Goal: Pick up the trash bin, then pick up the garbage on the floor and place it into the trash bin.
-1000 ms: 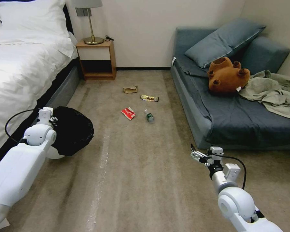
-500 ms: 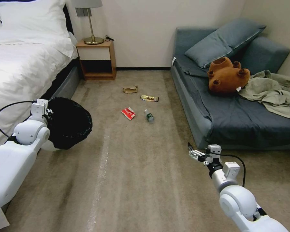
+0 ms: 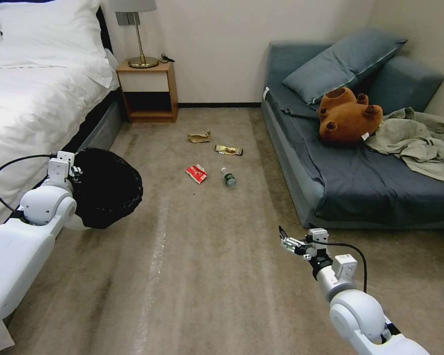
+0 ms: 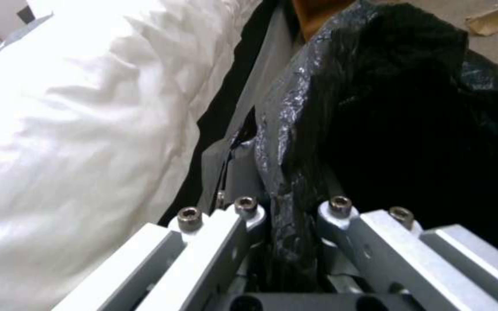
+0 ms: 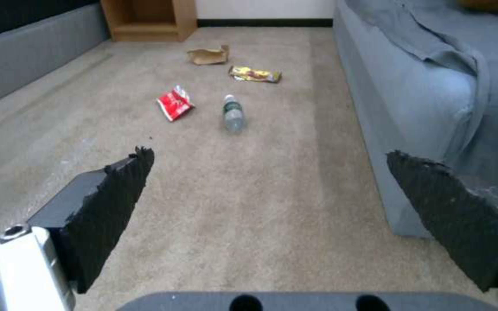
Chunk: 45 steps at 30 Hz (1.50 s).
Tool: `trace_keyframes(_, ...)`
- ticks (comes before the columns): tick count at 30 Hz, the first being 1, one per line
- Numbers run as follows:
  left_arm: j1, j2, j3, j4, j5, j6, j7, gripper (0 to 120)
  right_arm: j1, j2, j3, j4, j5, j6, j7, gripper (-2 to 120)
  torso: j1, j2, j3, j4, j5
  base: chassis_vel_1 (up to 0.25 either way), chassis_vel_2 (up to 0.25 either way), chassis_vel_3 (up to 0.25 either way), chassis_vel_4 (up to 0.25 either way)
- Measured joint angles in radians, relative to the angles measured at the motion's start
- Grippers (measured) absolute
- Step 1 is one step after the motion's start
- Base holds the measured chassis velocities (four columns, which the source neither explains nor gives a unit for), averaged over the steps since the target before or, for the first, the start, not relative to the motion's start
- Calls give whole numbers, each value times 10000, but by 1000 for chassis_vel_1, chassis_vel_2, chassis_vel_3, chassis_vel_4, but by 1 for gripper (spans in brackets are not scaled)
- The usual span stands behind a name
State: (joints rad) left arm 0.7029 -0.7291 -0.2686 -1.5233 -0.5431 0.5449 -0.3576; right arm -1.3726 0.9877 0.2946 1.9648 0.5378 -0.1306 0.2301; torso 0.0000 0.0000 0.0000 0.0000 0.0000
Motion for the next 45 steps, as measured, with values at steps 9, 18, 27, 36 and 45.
trace_keyframes(9, 105, 83, 4, -141, 8, -1, -42, 5, 31, -75, -29, -59, -16, 151, -181, 100, 0, 0, 0, -1, 0, 0, 0, 0, 0)
trace_keyframes(18, 373, 14, -88, -294, 43, -10, -104, 5, 105, -253, -267, -66, -38, 227, -285, 100, 0, 0, 0, 0, 0, 0, 0, 0, 0)
trace_keyframes(27, 339, 15, -29, -418, 57, -2, -139, 5, 428, -334, -413, -226, 107, 277, -312, 100, 0, 0, 0, 0, 1, 0, 0, 0, 0)
trace_keyframes(36, 350, -23, 28, -479, 124, 157, -201, 5, 513, -358, -494, -346, 130, 307, -365, 100, 0, 0, 0, 1, 2, -56, 63, 59, -61)
trace_keyframes(45, 401, -76, 49, -470, 156, 144, -152, 5, 674, -375, -616, -449, 214, 312, -417, 100, 0, 0, 0, 0, 1, -42, 47, 45, -43)
